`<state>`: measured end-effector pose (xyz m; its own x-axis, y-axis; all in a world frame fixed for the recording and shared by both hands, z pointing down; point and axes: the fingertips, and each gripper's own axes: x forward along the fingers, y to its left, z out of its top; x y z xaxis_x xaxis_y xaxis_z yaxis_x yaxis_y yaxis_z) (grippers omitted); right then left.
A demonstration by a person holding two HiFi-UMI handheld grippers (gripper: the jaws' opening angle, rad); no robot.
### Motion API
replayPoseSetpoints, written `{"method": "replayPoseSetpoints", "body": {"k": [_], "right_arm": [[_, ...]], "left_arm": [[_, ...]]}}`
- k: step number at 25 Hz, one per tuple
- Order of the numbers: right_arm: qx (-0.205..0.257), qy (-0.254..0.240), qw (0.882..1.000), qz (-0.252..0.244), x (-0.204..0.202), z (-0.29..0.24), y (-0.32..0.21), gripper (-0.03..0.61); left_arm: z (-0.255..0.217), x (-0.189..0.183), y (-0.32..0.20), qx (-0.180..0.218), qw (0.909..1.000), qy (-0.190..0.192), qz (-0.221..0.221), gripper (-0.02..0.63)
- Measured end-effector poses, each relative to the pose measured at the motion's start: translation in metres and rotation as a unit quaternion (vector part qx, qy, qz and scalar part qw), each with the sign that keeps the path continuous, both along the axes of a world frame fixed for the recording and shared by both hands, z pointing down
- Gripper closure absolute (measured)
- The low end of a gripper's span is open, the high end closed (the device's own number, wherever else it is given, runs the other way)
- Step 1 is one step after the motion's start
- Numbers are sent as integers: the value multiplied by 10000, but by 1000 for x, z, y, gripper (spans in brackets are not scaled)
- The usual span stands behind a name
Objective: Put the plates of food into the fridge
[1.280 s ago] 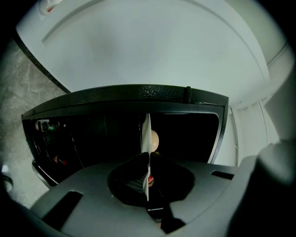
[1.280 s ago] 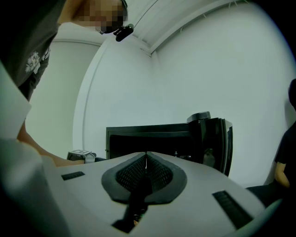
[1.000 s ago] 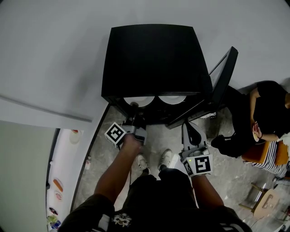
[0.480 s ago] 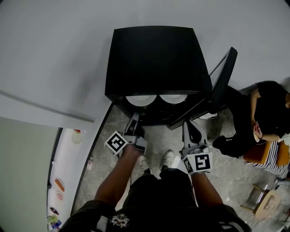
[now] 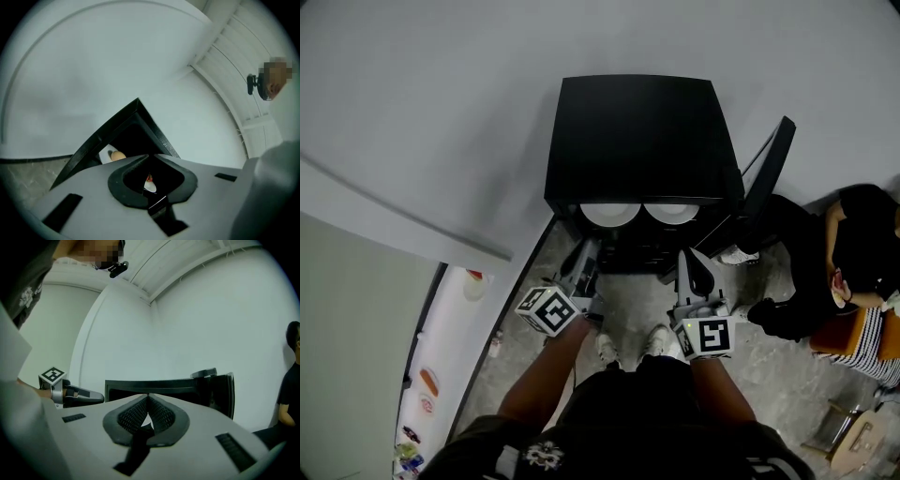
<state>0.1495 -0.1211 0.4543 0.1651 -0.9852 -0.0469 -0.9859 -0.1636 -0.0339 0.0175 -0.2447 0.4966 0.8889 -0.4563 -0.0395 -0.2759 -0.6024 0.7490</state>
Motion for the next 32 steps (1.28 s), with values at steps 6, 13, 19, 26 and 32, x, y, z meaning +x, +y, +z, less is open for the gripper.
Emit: {"method": "replayPoseSetpoints", "body": {"k": [6, 13, 19, 26, 32], "right_arm": [[152, 74, 9998, -101, -13, -22, -7, 554], [307, 445, 9985, -131, -23, -54, -6, 554], [145, 571, 9983, -17, -40, -55, -3, 554], [160, 672, 9976, -63, -57, -54, 0, 555], [130, 685, 9976, -39, -63, -55, 2, 555]], "left_arm": [[-49, 3, 9, 1458, 9866, -723, 102, 591], [-72, 6, 32, 2905, 9400, -1780, 157, 591], [-83, 3, 54, 3383, 9215, -1888, 272, 591], [-86, -5, 59, 3599, 9135, -1877, 269, 591], [-87, -6, 65, 3681, 9110, -1835, 311, 591]]}}
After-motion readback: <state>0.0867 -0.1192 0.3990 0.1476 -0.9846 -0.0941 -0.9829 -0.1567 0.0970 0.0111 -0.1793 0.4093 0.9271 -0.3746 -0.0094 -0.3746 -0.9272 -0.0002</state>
